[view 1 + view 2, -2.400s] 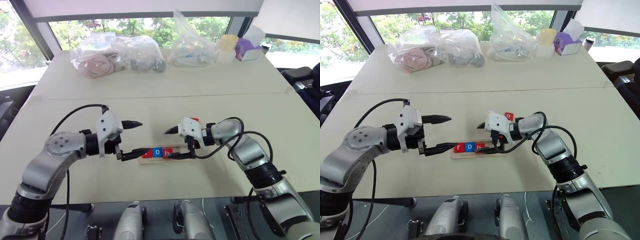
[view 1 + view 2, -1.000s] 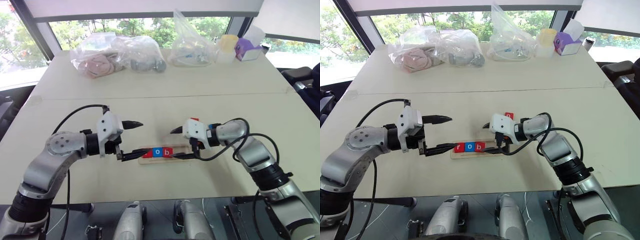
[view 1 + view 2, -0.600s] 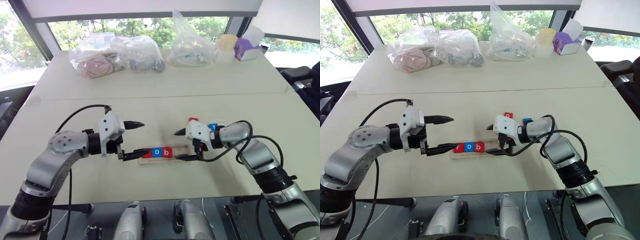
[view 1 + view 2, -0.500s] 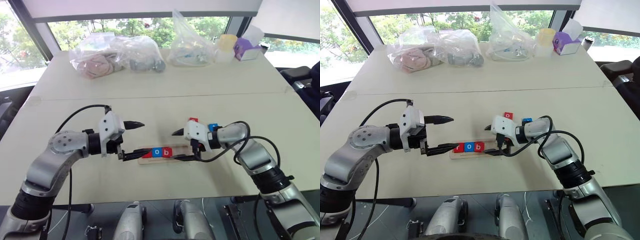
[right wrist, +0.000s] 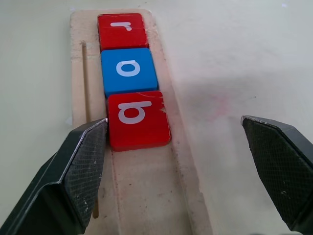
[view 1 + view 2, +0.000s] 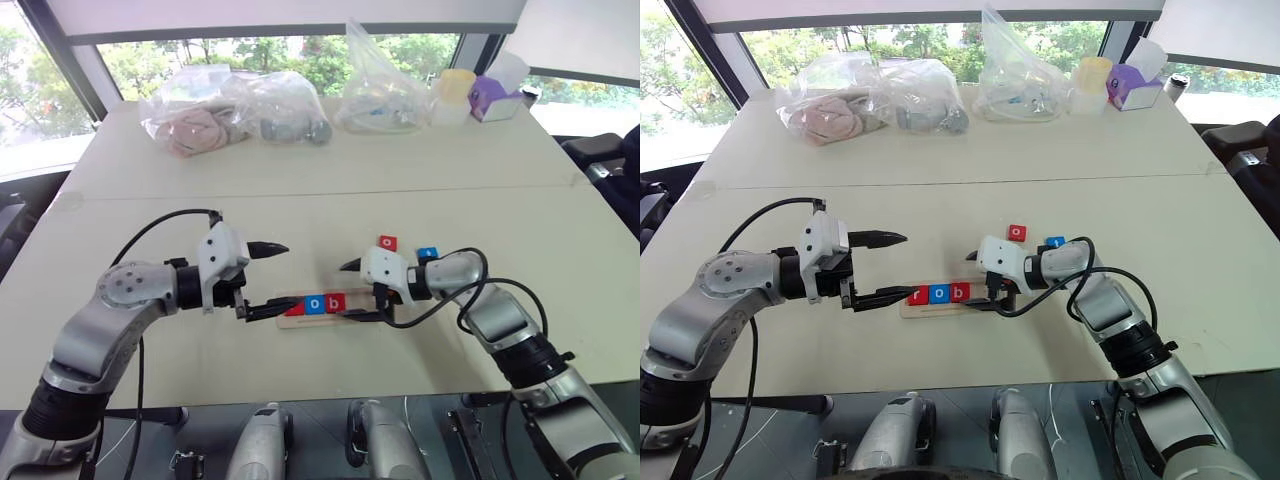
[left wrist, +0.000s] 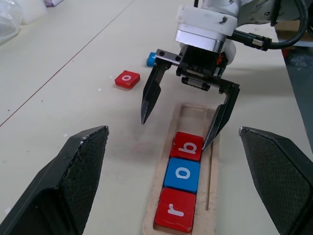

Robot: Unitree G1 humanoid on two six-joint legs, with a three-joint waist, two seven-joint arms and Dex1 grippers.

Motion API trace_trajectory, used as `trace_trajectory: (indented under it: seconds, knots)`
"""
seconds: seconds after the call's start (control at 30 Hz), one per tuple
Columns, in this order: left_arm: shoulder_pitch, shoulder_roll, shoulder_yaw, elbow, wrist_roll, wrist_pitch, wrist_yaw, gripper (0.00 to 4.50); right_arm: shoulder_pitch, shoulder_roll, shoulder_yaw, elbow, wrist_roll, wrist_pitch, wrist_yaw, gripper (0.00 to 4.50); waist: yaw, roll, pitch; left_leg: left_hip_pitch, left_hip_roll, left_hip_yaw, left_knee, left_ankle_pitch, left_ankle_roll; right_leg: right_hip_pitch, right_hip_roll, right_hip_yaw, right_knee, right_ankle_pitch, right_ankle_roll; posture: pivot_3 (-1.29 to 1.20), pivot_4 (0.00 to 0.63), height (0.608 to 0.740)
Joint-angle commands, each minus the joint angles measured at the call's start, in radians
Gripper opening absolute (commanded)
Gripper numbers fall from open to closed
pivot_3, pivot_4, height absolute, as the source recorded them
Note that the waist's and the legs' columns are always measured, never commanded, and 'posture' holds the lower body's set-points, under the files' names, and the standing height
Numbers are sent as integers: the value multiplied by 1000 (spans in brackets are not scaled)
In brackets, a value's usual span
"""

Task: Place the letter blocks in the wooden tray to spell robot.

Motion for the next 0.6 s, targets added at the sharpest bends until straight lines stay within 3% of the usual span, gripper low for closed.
trace_trajectory:
  seconds: [0.03, 0.33, 0.6]
  knots:
    - [-10, -3, 6, -22, -4, -13, 1, 4500, -24, 9, -15, -34, 25, 24, 11, 4444, 0, 0, 0, 0, 0, 0, 0, 0, 0, 0, 0, 0, 0, 0, 0, 0, 150, 740]
    - [-13, -5, 4, -20, -4, -13, 2, 4500, -30, -61, -67, -117, 80, 109, 54, 4444, 1, 0, 0, 0, 0, 0, 0, 0, 0, 0, 0, 0, 0, 0, 0, 0, 150, 740]
    - [-21, -12, -2, -13, -1, -18, -2, 4500, -46, -63, -65, -16, 17, 8, 6, 4444, 0, 0, 0, 0, 0, 0, 0, 0, 0, 0, 0, 0, 0, 0, 0, 0, 150, 740]
